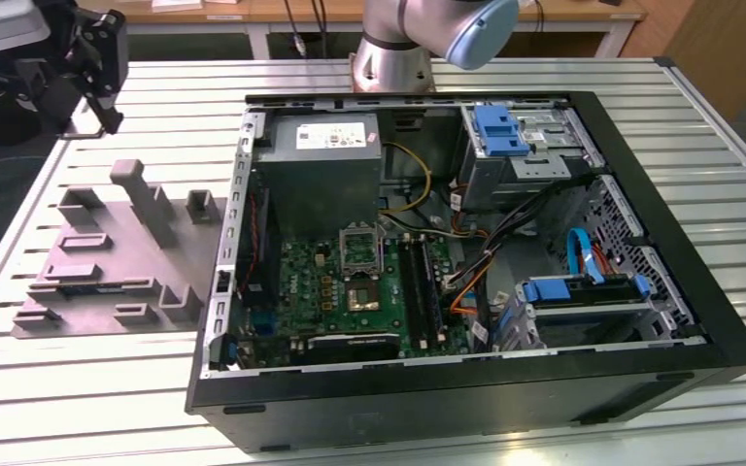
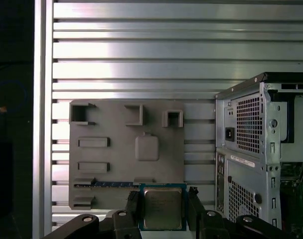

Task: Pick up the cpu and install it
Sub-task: 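Pick up the cpu and move it towards the insertion slot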

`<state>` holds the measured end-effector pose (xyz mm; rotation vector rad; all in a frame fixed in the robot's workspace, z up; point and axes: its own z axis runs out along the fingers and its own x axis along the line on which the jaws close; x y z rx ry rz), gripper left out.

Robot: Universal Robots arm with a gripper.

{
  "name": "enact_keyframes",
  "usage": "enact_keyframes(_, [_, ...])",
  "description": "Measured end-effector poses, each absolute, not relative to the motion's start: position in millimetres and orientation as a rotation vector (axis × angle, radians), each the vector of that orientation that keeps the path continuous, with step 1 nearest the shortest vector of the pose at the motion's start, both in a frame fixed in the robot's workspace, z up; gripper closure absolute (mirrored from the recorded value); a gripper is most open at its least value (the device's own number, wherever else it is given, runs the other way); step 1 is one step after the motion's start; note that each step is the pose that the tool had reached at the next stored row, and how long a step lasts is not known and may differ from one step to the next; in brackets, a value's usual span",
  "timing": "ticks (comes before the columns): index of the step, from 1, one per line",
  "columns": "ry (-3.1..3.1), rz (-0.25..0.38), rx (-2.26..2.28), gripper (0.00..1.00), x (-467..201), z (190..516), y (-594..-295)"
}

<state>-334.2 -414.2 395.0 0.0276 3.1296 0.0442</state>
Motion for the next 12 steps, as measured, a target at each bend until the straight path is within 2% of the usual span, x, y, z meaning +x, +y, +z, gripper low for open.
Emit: enact_keyframes(12, [3.13,0.044,0.028,0.53,-326.4,395.0,-414.2])
